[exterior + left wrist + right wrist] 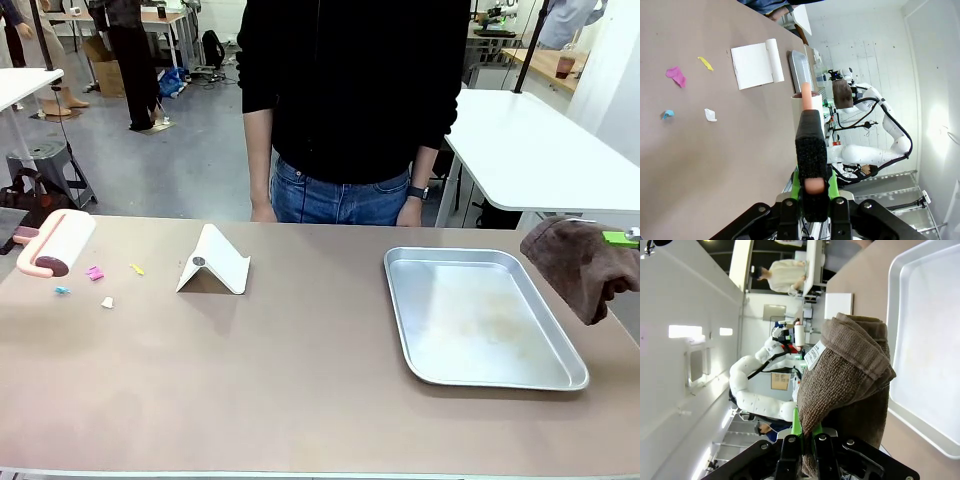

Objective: Clean the surface of the table.
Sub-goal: Clean the area not pointed to by the person.

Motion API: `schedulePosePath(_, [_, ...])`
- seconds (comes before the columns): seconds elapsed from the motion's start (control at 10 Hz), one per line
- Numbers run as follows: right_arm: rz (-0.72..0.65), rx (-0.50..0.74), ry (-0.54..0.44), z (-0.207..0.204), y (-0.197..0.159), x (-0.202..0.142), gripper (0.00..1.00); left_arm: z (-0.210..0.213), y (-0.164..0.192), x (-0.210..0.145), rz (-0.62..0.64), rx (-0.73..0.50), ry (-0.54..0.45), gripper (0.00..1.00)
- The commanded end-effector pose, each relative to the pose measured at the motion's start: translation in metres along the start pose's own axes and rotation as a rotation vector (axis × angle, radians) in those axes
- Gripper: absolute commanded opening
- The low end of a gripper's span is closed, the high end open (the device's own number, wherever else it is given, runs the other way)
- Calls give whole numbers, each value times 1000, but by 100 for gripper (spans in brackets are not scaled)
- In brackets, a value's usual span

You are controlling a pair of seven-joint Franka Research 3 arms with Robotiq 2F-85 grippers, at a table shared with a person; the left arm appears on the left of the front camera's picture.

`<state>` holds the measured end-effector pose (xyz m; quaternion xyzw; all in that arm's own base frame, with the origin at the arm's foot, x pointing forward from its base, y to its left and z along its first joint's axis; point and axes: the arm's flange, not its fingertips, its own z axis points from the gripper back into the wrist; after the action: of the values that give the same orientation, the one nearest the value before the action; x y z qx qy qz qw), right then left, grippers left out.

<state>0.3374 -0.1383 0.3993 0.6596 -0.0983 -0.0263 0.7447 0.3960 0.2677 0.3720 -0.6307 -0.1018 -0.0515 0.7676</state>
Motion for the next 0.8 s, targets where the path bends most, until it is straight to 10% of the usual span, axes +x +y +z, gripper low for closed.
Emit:
schedulePosePath(0.0, [-3,15,4,5,6,1,7,0,0,0,0,0,0,22])
schedulePosePath(0.7, [-3,15,4,5,6,1,7,31,23,10,134,383,-216,22])
